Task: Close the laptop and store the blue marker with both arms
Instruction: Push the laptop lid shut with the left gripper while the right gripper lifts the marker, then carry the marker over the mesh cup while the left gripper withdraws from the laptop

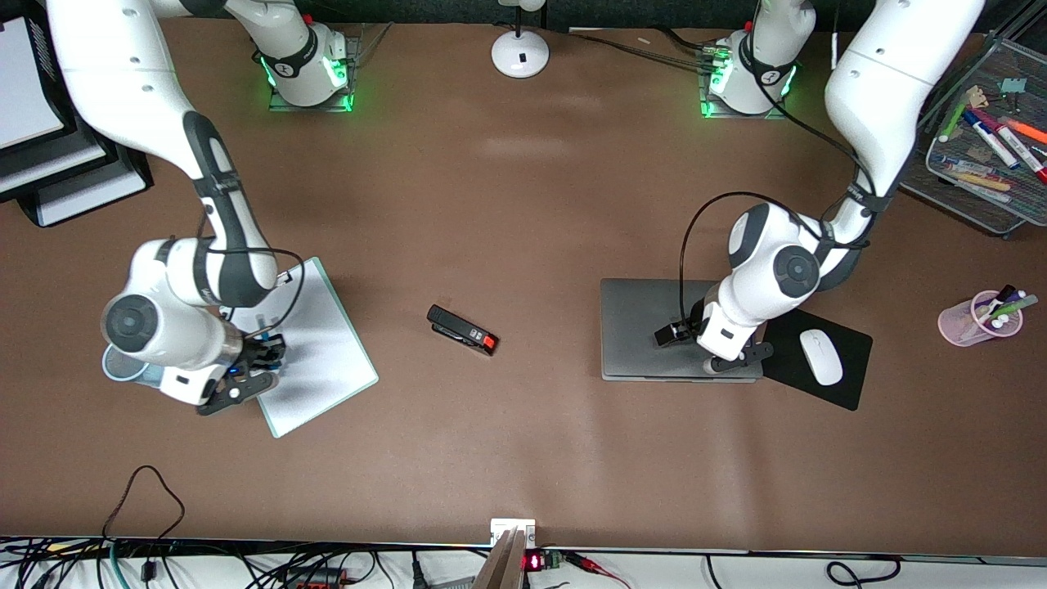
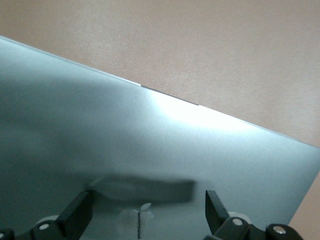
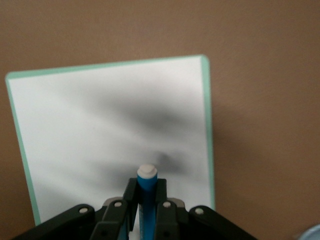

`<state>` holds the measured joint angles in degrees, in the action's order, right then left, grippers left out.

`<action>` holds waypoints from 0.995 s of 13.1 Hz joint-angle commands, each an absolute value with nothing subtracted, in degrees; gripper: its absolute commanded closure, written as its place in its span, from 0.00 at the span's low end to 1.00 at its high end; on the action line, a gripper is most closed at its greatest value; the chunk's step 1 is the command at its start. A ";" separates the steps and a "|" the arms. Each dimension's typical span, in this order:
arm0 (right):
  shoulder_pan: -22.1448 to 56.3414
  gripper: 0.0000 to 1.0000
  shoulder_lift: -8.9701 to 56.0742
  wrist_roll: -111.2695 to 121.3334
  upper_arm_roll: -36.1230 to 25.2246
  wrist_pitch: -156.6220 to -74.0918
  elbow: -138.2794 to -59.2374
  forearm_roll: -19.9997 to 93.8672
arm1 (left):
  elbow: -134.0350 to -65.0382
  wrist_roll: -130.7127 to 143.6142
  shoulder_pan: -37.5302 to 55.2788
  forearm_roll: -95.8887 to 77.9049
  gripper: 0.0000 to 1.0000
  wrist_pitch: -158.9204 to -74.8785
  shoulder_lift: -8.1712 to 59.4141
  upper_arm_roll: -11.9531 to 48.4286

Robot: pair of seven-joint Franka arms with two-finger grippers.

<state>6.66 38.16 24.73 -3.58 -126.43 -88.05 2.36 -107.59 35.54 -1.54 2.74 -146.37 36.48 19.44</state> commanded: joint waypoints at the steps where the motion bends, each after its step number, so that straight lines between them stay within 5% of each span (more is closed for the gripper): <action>1: 3.88 1.00 33.85 30.48 -3.16 -126.12 -88.95 5.61 | -105.91 39.98 6.66 4.22 0.00 -146.95 37.27 12.50; 7: -2.45 1.00 30.50 56.81 -3.25 -125.33 -86.66 17.22 | -105.38 41.13 6.86 4.31 0.00 -145.29 33.93 11.51; 13: -7.90 1.00 27.17 89.68 -3.25 -124.55 -86.48 28.63 | -105.29 40.78 6.42 4.31 0.00 -133.70 26.73 11.43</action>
